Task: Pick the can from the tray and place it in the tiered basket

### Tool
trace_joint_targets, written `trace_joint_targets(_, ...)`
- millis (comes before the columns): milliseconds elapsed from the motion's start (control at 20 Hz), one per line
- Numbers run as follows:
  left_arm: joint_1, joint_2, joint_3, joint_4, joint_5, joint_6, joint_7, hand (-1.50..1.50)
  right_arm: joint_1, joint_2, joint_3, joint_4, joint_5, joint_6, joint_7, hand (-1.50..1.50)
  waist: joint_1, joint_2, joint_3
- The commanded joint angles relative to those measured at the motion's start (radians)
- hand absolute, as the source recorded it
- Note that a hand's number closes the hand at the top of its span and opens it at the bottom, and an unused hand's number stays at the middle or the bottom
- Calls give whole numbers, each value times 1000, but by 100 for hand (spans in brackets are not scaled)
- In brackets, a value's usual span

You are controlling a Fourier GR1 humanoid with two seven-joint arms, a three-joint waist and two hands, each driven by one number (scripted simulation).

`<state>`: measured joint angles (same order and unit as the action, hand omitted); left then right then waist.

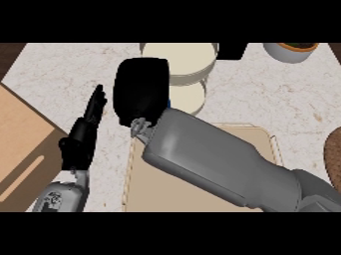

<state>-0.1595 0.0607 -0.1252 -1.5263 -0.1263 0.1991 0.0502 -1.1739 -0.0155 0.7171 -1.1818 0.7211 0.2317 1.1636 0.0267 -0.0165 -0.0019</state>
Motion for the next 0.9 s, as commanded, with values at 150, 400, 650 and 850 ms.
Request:
trace_joint_targets(150, 4, -3, 19, -4, 4, 14, -10, 0, -227, 14, -117, -67, -56, 163, 309, 150, -23, -2, 0)
trace_joint_targets(400, 0, -2, 17, 3, 3, 6, -9, 0, -289, 14, -220, -41, -85, 49, 294, 150, -17, 8, 0)
trace_joint_targets(650, -21, -5, 6, -22, -6, 6, 25, 0, -334, 14, -263, 64, -94, -26, 253, 150, -3, 13, 0)
trace_joint_targets(850, -3, -9, 17, 9, 5, 0, -32, 0, -345, 15, -255, 154, -51, -88, 193, 150, -3, 17, 0)
